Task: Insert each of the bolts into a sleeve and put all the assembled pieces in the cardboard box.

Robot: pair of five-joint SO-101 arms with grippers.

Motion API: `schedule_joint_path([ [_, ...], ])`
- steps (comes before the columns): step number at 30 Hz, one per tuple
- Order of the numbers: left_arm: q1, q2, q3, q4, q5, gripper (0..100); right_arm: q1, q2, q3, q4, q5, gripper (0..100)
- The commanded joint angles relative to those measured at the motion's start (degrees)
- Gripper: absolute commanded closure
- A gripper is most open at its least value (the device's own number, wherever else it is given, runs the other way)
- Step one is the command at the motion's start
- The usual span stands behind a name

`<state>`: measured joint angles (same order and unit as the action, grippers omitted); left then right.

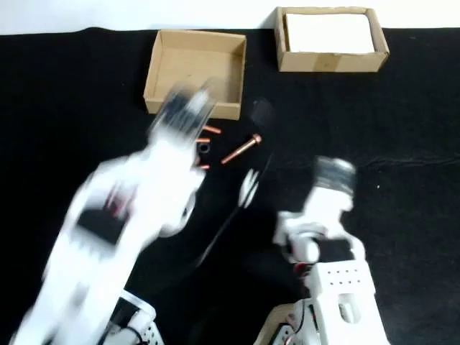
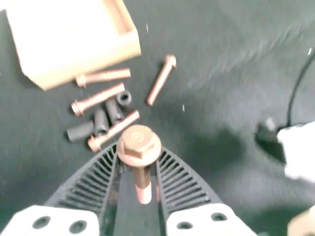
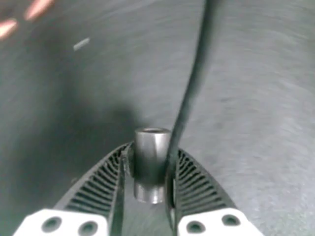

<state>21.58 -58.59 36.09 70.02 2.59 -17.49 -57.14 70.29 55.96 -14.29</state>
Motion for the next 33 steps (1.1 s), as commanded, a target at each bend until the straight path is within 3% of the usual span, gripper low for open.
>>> schedule_joint_path([
  [1, 0.7, -14.1, 7.3, -6.9, 0.3, 99, -10.1, -0.9, -8.7, 4.6, 1.8, 99.2],
  [4, 0.6, -15.2, 5.9, -7.2, 0.4, 99, -16.7, -3.0, -13.0, 2.4, 1.7, 99.2],
  [9, 0.6, -14.7, -2.1, -8.1, 0.6, 99, -18.4, -11.3, -8.7, -19.7, 2.5, 99.2],
  [13, 0.7, -9.5, -10.2, -7.9, 0.9, 99, -18.2, -13.8, 3.1, -35.2, 9.4, 99.2],
  [21, 1.0, 3.3, -18.0, -8.2, 14.2, 99, -18.2, -17.6, 23.2, -61.6, 16.5, 99.2],
  [28, 4.9, 10.0, -17.9, -9.7, 18.1, 99, -18.2, -22.6, 31.6, -71.7, 16.4, 99.2],
  [33, 6.0, 15.9, -18.4, -13.7, 18.1, 99, -18.2, -26.2, 33.1, -73.0, 16.3, 99.2],
])
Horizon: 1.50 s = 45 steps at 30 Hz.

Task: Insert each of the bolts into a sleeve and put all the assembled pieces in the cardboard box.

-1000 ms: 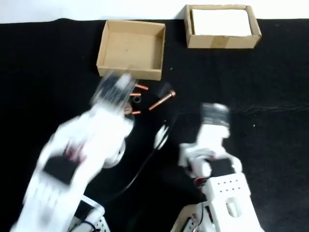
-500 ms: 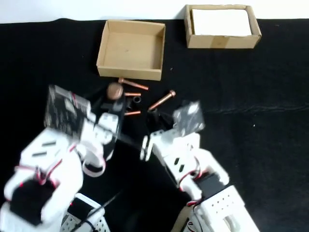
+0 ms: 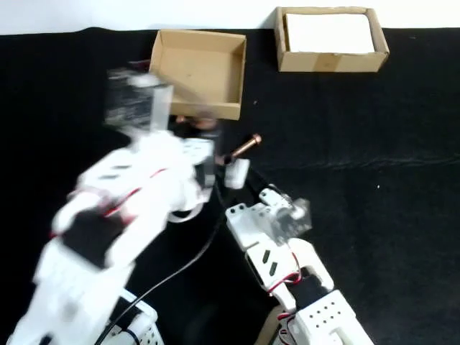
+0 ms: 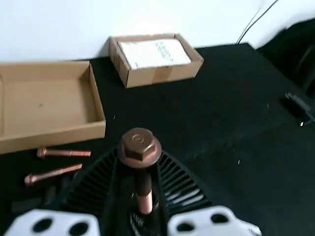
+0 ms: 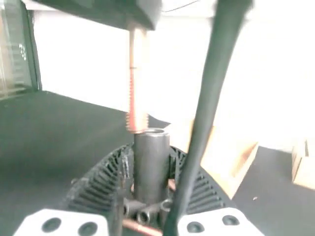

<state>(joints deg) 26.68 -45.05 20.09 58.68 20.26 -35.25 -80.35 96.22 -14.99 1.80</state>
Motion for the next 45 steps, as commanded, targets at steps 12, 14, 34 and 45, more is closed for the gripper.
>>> schedule_joint_path([
  [12, 0.7, 4.0, -2.4, -2.6, 0.2, 99, -0.4, -3.6, 7.3, -0.2, -4.1, 99.2],
  [14, 1.1, 4.0, -1.8, -2.4, 0.2, 99, -0.4, -3.9, 7.3, 1.9, -5.2, 99.2],
  [34, 4.1, 4.1, 4.8, 10.4, -4.5, 85, -0.4, -3.9, 6.8, 2.9, -7.7, 99.2],
  [45, 3.8, 3.6, -16.3, 38.1, -7.3, 75, 2.2, -3.4, -6.2, 20.3, -13.2, 99.2],
])
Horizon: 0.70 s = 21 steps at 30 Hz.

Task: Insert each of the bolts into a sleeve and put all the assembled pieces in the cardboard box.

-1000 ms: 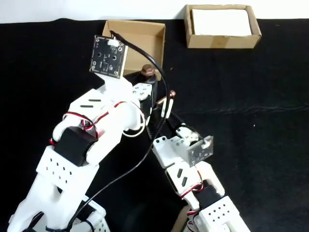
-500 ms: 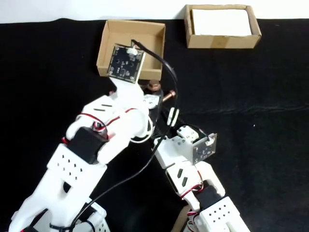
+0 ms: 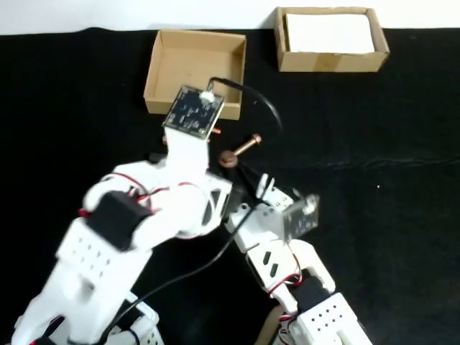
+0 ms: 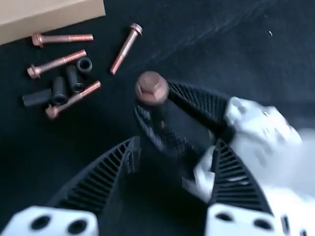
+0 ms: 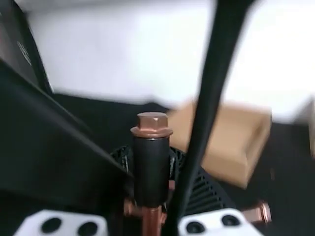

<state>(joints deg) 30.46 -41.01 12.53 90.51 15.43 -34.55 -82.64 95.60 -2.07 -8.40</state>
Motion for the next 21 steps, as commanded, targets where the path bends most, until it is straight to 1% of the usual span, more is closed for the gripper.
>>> schedule_joint_path([
  [1, -0.9, -0.5, -12.3, 8.6, -4.1, 75, 1.5, -0.9, -8.2, 9.9, -3.3, 99.2],
  [3, -4.8, -1.4, -18.2, 10.8, -7.7, 78, 1.6, 1.5, -12.7, 12.8, -3.3, 99.2],
  [5, -11.6, -4.1, -21.4, 10.7, -11.1, 84, 1.7, 6.5, -16.8, 13.1, -3.3, 99.2],
  [7, -18.8, -7.2, -21.3, 10.7, -15.6, 90, 1.8, 13.8, -22.4, 13.1, -3.4, 99.2],
  [9, -25.6, -10.1, -18.4, 10.7, -20.2, 97, 1.8, 22.4, -29.3, 13.3, -3.5, 99.2],
  [10, -28.8, -11.3, -16.1, 10.7, -22.3, 99, 1.8, 26.9, -33.0, 13.4, -3.5, 99.2],
  [12, -34.5, -13.8, -10.2, 10.5, -25.3, 99, 2.9, 36.0, -40.8, 13.4, -3.5, 99.2],
  [14, -39.4, -16.1, -2.7, 7.8, -26.9, 99, 4.0, 45.4, -49.1, 13.4, -3.5, 99.2],
  [16, -45.0, -18.5, 6.3, 3.1, -27.0, 99, 5.5, 54.5, -57.3, 13.4, -3.5, 99.2],
  [18, -49.0, -20.2, 16.5, -3.8, -26.9, 99, 6.2, 63.4, -65.3, 13.4, -3.3, 99.2],
  [21, -51.1, -22.3, 32.3, -14.9, -26.9, 99, 6.6, 74.7, -76.7, 13.4, -3.3, 99.2],
])
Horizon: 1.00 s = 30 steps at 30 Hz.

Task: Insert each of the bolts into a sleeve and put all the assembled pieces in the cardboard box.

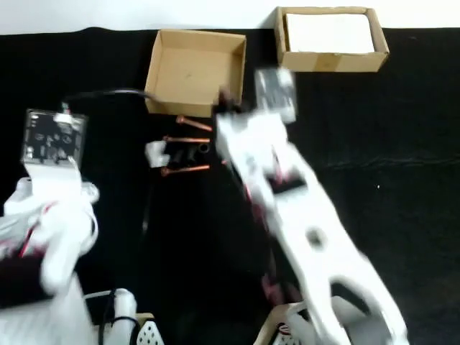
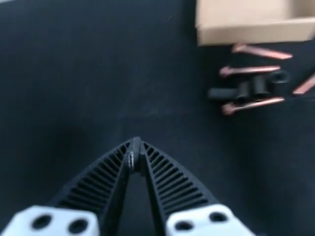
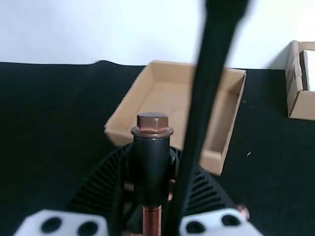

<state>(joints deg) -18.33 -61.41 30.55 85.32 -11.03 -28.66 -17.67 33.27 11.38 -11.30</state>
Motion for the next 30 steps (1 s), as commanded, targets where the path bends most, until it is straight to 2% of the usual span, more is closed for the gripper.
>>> schedule_joint_path([
  [1, -2.3, -2.4, 19.0, -13.3, -0.4, 99, 0.7, 13.1, -18.1, 0.0, -0.4, 99.2],
  [6, -1.2, -3.9, 37.2, -30.7, -0.4, 99, 0.8, 29.4, -38.4, 6.5, -0.4, 99.2],
  [11, 6.3, -4.1, 52.7, -47.5, -0.4, 99, 1.8, 46.1, -59.3, 12.7, -0.4, 99.2],
  [15, 10.0, -4.2, 59.1, -56.8, -0.4, 99, 2.4, 59.5, -73.9, 14.3, 1.9, 99.2],
  [22, 9.8, -4.0, 62.5, -63.9, -0.4, 99, 4.2, 78.5, -93.2, 14.3, 7.4, 99.2],
  [28, 9.8, -3.9, 62.6, -64.5, -0.4, 99, 4.2, 84.6, -101.6, 21.1, 7.4, 98.8],
  [30, 9.9, -3.9, 62.5, -64.5, -0.3, 99, 4.2, 85.5, -102.5, 22.5, 7.4, 95.2],
])
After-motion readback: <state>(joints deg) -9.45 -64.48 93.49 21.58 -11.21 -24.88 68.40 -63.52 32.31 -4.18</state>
